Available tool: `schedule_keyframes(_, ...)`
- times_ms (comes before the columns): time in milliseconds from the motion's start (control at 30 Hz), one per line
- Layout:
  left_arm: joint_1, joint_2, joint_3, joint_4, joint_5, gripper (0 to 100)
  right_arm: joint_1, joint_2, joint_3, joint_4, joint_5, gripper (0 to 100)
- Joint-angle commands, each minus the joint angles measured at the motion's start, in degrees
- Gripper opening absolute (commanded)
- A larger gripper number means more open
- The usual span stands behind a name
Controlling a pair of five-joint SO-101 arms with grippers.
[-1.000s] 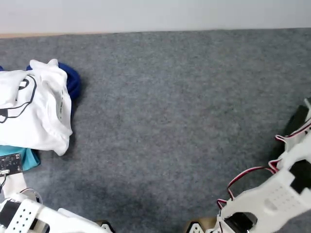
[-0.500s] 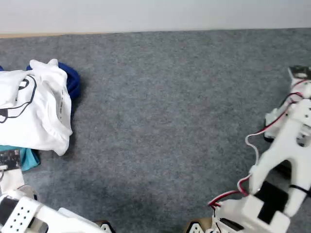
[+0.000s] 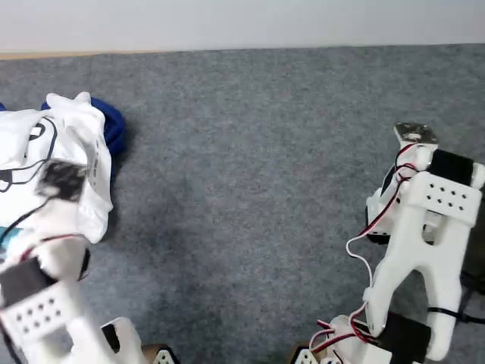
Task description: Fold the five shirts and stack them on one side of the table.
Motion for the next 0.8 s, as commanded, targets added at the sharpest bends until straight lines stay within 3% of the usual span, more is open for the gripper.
schedule_keyframes(0,3.96,8.79,-4.26,-2.02,0.88,10,-0.66,-3.03,-0.09,2.24,2.90,0.9)
schedule_keyframes(400,3.96,42.11,-23.43,-2.11,-5.80,27,-0.57,-2.59,-0.18,2.33,4.31,0.9)
schedule_keyframes(767,3.78,58.73,-25.10,-16.35,-8.18,27,-0.57,-3.03,-0.26,2.42,4.40,0.9)
